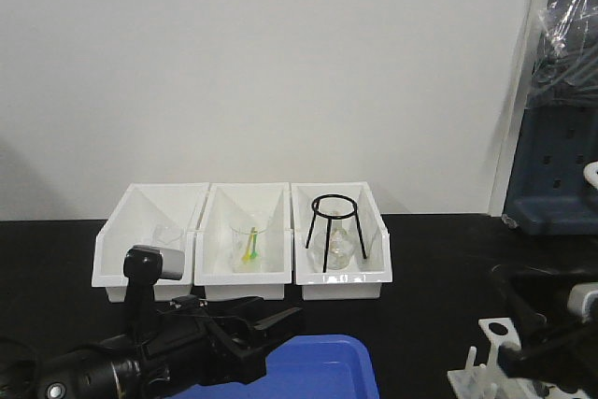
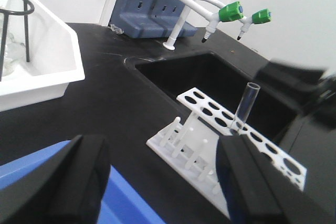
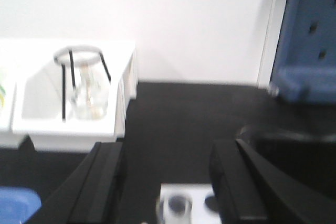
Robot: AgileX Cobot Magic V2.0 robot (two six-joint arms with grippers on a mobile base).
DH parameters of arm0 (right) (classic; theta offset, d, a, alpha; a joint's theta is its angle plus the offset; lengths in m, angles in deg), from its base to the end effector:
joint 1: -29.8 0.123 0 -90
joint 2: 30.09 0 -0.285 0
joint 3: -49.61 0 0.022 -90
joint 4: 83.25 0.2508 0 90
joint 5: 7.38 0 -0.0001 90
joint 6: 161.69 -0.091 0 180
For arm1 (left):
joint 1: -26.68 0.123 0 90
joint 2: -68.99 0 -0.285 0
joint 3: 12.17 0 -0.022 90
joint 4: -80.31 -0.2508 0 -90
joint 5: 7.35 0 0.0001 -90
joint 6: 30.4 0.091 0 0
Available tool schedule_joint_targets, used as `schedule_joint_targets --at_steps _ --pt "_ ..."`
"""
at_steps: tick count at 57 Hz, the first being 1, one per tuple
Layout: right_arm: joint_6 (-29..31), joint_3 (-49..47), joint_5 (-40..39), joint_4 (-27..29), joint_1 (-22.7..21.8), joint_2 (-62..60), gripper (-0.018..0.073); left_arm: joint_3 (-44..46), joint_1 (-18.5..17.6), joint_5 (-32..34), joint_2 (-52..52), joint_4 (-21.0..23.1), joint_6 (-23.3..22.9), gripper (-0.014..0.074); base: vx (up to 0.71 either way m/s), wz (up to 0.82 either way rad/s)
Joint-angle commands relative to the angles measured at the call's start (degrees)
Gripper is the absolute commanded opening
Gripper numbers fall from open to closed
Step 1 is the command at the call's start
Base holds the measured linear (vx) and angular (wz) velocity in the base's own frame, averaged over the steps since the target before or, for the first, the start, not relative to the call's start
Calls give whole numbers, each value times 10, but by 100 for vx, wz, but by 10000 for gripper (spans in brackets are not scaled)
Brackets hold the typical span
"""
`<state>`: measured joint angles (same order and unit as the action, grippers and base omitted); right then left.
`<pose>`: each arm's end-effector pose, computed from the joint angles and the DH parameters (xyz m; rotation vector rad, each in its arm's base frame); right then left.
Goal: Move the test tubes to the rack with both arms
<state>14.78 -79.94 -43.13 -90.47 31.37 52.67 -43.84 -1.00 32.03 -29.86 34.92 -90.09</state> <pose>0.2516 0.0136 0.2378 -0.1129 1.7009 0.0526 0.2719 -0.1890 0.2434 0.4560 1.7952 -1.0236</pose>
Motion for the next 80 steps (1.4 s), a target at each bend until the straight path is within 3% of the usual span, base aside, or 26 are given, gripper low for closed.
schedule_joint_targets --at_steps 1,7,17,24,39,50,80 --pt "1 -52 98 -4 -4 -103 437 17 0 22 27 32 35 541 0 0" --pt "6 -86 214 -4 -4 -183 437 17 0 -11 43 83 121 503 0 0" --pt "6 -88 269 -4 -4 -261 437 16 0 -72 118 217 326 426 0 0" --pt "5 -88 285 -4 -4 -279 435 16 0 -105 180 275 394 391 0 0" --pt "5 -88 285 -4 -4 -280 435 16 0 -234 293 291 433 206 0 0" --pt "5 -88 285 -4 -4 -280 435 16 0 -255 320 291 432 93 0 0" --pt "5 -88 285 -4 -4 -280 435 16 0 -254 320 291 433 64 0 0"
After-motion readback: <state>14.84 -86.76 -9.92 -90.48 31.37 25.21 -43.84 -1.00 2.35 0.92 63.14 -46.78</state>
